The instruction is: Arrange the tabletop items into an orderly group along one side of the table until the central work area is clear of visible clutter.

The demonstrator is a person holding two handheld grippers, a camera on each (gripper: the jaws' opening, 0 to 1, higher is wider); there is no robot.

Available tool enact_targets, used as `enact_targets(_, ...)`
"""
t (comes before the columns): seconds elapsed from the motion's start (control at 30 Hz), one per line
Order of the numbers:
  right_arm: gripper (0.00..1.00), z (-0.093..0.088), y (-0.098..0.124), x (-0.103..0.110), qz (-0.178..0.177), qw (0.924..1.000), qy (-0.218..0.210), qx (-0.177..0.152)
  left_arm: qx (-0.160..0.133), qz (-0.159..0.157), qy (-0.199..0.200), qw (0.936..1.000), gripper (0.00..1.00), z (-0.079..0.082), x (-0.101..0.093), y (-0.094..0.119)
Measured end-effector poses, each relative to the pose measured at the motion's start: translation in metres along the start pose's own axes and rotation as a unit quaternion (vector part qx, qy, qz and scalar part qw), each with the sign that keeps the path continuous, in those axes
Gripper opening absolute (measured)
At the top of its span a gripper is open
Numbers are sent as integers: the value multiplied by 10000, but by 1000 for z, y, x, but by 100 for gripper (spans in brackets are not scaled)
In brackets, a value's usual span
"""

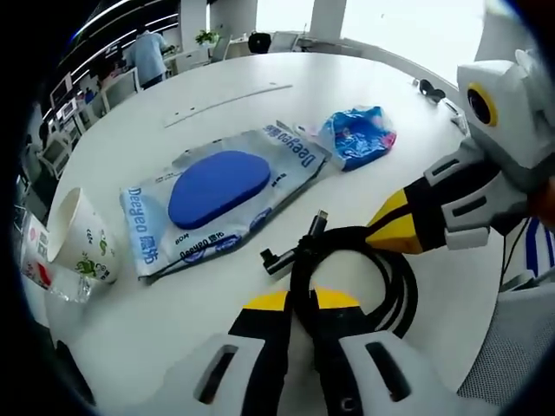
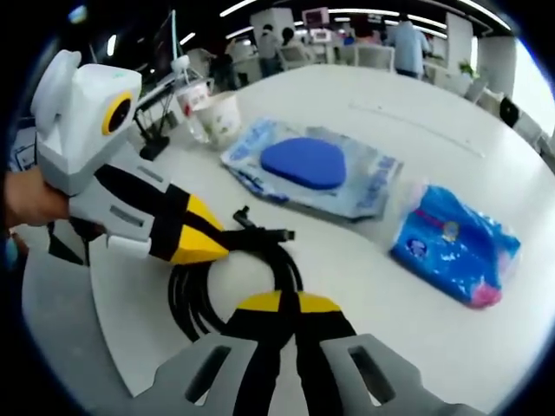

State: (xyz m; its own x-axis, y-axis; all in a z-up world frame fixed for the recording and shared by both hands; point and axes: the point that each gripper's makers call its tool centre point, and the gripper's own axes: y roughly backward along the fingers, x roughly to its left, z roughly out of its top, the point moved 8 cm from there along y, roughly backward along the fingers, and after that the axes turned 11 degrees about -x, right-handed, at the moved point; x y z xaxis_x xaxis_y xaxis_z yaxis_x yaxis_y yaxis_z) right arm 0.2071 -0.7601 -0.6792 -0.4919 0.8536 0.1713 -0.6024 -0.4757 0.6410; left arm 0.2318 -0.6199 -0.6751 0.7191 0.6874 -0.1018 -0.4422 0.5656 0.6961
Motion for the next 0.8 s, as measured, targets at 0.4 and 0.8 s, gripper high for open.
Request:
enact_targets(0.4, 12, 4, 2, 0, -9, 9991, 403, -161, -38, -48, -106, 9999, 18, -2, 0, 0)
enact_targets(0.8, 39, 16, 17, -4, -22, 9974, 502, -524, -544, 104, -121, 9984, 50, 10, 6, 15)
